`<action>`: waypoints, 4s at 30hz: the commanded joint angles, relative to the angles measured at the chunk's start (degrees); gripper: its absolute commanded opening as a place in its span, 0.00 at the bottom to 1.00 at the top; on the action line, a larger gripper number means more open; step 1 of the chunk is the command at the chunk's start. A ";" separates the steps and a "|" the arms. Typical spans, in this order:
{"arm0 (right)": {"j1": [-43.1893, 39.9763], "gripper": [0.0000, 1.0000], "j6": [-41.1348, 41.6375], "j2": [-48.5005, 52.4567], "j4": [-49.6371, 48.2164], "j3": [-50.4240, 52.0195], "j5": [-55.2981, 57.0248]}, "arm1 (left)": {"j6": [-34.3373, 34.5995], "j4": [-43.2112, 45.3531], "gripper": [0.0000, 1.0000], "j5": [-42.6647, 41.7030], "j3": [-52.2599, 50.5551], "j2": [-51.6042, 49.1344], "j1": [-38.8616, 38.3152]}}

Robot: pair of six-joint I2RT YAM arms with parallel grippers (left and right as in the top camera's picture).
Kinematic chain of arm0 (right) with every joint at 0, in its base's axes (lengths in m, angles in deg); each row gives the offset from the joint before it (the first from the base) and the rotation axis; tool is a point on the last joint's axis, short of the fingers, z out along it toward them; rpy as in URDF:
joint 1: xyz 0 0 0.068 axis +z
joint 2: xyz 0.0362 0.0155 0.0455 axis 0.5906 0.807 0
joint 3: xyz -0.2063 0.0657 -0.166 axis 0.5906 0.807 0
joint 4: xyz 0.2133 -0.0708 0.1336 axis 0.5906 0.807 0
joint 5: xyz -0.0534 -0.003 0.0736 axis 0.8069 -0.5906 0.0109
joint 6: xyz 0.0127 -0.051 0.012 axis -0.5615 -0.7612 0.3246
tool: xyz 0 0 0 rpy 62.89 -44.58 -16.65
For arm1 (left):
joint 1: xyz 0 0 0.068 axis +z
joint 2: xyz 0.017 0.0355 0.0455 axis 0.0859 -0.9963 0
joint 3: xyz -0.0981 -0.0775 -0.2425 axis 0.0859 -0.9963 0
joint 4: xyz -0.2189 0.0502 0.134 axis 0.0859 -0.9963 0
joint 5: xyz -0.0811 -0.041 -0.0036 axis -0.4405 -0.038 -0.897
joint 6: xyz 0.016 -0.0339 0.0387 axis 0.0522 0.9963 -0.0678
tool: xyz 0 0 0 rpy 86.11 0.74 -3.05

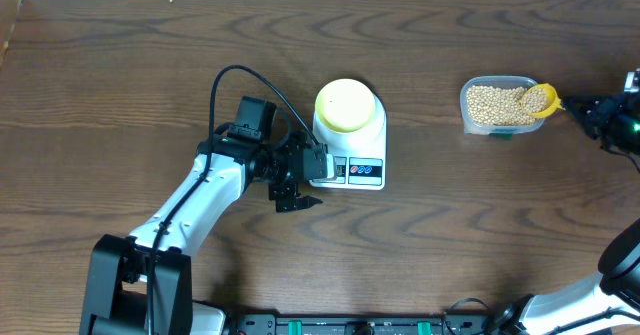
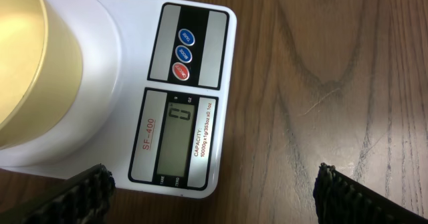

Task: Scoop item into bowl and weigh 50g on scale
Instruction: 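Tilt the scoop up with the right gripper, lifting soybeans out of the tub, then carry the loaded scoop left with the right gripper over the yellow bowl, then tip the scoop with the right gripper, pouring soybeans into the bowl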

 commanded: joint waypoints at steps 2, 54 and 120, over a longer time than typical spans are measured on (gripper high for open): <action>-0.09 0.01 0.07 0.17 0.44 0.20 -5.16 | 0.68 0.04 0.98 -0.74 -0.70 -0.15 -0.13; 26.69 0.01 18.38 0.17 -17.70 0.20 -14.36 | 0.68 0.04 0.98 -0.74 -0.70 -0.15 -0.13; 48.00 0.01 -16.76 0.17 -22.10 0.22 2.89 | 0.68 0.04 0.98 -0.74 -0.70 -0.15 -0.13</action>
